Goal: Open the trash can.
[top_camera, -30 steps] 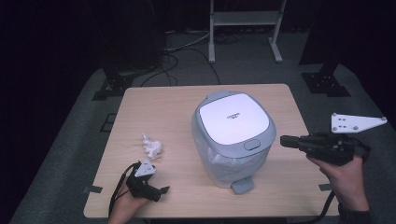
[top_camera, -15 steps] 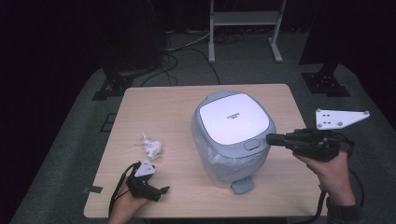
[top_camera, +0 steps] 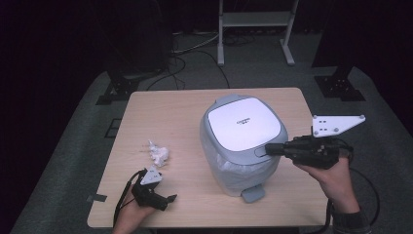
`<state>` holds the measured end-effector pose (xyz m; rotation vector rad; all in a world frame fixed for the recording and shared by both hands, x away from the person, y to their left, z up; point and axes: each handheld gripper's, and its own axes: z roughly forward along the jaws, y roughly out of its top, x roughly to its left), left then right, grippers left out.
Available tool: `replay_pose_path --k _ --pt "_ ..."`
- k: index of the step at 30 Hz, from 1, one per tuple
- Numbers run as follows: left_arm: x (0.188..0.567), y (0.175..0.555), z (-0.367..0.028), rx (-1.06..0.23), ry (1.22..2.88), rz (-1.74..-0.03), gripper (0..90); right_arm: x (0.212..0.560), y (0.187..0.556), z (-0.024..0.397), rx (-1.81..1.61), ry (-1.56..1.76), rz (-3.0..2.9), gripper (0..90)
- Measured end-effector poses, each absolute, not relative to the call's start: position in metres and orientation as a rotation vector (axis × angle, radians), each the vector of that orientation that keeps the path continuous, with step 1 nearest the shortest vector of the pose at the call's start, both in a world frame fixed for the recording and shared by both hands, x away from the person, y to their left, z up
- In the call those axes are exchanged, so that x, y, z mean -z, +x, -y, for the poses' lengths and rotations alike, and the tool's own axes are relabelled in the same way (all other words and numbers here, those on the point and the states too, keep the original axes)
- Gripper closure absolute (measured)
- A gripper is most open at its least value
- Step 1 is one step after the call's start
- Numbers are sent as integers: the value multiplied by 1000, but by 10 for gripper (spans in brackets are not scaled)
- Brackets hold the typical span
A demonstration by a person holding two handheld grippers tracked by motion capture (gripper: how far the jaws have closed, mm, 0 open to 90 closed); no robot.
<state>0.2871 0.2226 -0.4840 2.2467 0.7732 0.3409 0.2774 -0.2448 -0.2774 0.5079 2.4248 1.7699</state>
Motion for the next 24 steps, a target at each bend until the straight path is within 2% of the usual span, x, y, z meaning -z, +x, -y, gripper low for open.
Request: replay_pose_path --k 24 --pt "484 287 -223 -341 2247 -774 0 277 271 243 -1699 509 -2408 900"
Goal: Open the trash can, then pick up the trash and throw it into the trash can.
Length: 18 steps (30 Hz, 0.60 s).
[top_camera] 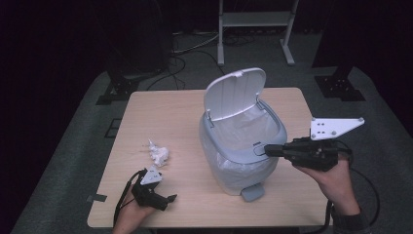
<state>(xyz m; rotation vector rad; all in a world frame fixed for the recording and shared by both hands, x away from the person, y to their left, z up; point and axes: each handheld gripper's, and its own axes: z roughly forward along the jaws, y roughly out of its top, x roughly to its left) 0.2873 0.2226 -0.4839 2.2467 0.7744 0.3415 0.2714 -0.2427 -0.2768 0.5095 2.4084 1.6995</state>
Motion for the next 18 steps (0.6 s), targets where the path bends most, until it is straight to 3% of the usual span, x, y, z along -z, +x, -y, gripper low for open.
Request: replay_pose_path --k 3,7,18 --pt "484 287 -223 -342 2245 -777 0 275 270 246 -1721 515 -2388 899" --pt "484 287 -223 -342 2245 -777 0 273 269 258 -1725 555 -2338 812" --pt "484 287 -223 -342 2245 -777 0 276 262 277 -1685 635 -2300 682"
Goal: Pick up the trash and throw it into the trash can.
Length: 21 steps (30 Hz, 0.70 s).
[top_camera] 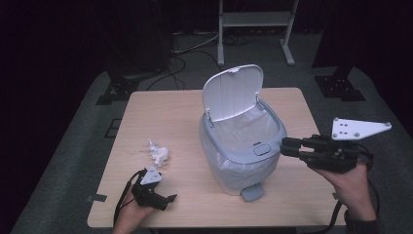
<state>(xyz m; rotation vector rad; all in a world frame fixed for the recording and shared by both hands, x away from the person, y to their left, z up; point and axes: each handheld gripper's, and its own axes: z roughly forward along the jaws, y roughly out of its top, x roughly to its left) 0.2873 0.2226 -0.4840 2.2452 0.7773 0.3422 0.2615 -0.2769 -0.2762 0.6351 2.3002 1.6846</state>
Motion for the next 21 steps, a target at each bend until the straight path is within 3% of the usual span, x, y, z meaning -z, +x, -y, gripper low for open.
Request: replay_pose_path --k 13,18,21 --pt "484 287 -223 -343 2245 -777 0 307 259 310 -1556 801 -2248 464" --pt "484 288 -222 -341 2247 -780 0 333 266 315 -1488 872 -2245 310" --pt "484 288 -222 -342 2246 -780 0 343 269 316 -1472 902 -2243 270"
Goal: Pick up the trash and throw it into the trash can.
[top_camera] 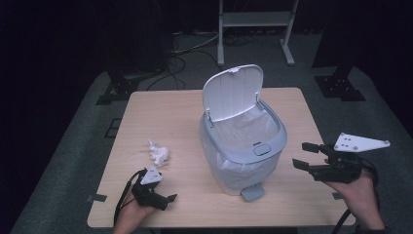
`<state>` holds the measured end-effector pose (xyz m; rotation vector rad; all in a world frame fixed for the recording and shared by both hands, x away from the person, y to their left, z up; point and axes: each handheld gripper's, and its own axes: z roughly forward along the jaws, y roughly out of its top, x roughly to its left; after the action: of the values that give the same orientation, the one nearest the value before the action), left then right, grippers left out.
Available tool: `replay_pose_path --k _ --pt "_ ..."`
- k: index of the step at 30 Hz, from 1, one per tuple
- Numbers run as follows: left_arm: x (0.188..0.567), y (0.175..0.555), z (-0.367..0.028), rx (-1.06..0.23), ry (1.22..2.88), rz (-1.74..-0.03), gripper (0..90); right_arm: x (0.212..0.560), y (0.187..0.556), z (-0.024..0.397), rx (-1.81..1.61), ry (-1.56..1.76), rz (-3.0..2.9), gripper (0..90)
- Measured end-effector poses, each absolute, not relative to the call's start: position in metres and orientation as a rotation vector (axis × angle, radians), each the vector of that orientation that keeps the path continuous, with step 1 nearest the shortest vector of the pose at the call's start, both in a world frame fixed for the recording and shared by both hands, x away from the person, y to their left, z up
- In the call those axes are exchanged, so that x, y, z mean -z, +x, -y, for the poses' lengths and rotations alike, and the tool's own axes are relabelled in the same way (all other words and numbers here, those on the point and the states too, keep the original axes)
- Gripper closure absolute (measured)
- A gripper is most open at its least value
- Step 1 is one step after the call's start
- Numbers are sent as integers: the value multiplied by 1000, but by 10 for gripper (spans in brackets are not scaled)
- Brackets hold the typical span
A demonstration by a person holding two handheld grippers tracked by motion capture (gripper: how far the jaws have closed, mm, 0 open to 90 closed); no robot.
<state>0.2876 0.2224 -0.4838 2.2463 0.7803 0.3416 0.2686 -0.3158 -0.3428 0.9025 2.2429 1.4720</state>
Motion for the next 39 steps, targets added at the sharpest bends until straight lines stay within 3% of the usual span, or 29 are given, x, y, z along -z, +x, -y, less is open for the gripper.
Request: replay_pose_path --k 3,17,23,39 --pt "484 288 -222 -342 2246 -780 0 361 273 317 -1417 946 -2232 171" --pt "484 288 -222 -342 2247 -780 0 408 280 316 -1241 1034 -2267 97" --pt "484 288 -222 -343 2245 -780 0 423 283 319 -1190 1053 -2278 17" --pt "484 288 -222 -342 2244 -781 0 449 282 325 -1086 1080 -2319 16"
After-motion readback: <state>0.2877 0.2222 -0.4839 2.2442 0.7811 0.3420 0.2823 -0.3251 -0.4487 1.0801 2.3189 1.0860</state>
